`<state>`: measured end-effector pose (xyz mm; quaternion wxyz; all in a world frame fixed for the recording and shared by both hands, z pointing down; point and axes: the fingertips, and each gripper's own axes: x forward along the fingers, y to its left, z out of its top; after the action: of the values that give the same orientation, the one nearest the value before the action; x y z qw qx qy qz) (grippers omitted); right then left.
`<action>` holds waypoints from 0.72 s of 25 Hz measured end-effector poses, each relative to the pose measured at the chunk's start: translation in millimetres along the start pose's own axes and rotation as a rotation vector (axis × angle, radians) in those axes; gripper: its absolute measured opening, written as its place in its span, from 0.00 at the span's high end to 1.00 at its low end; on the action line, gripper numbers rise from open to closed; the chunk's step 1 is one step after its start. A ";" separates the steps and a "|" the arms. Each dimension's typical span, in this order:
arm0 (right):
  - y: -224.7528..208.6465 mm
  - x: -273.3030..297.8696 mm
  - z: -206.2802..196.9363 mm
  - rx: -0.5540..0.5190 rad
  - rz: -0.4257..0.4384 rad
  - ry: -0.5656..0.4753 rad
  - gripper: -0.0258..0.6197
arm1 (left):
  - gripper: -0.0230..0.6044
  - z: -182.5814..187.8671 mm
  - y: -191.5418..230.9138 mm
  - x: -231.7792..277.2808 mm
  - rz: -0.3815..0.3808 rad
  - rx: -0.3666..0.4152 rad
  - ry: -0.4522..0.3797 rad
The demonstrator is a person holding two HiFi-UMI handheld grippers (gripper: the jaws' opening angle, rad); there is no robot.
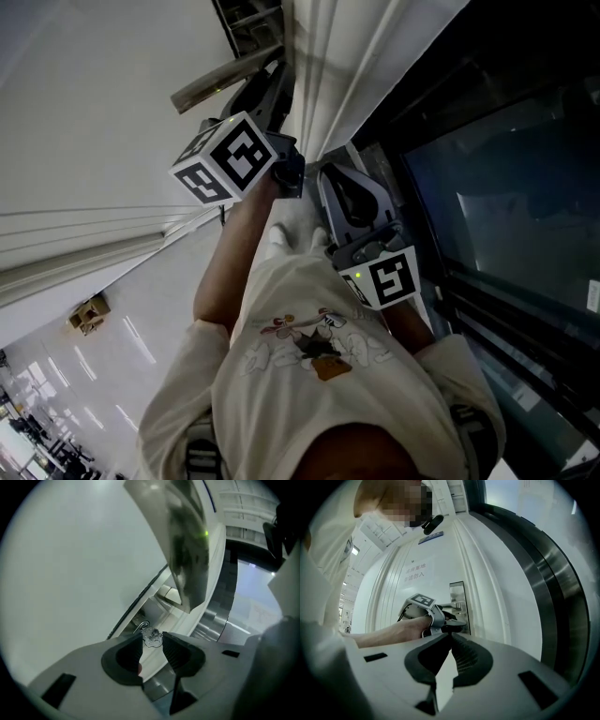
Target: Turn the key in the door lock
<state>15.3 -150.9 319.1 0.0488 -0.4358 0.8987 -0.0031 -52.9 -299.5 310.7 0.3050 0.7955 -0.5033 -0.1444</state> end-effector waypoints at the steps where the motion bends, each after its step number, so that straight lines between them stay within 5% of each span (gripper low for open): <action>1: -0.3 -0.1 -0.5 0.003 0.000 0.000 0.94 | 0.74 -0.8 1.5 0.2 0.020 0.027 0.005; 9: -4.3 -8.3 0.8 0.018 0.003 -0.012 0.94 | 0.74 -2.5 -4.4 -1.0 0.088 0.190 0.020; 18: -4.0 -8.6 -0.5 0.016 0.009 -0.008 0.94 | 0.70 3.1 -8.2 -5.4 -0.004 -0.020 -0.039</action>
<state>23.8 -146.7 320.5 0.0557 -0.4314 0.9004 -0.0083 -51.2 -293.3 302.8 0.3028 0.7904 -0.5062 -0.1653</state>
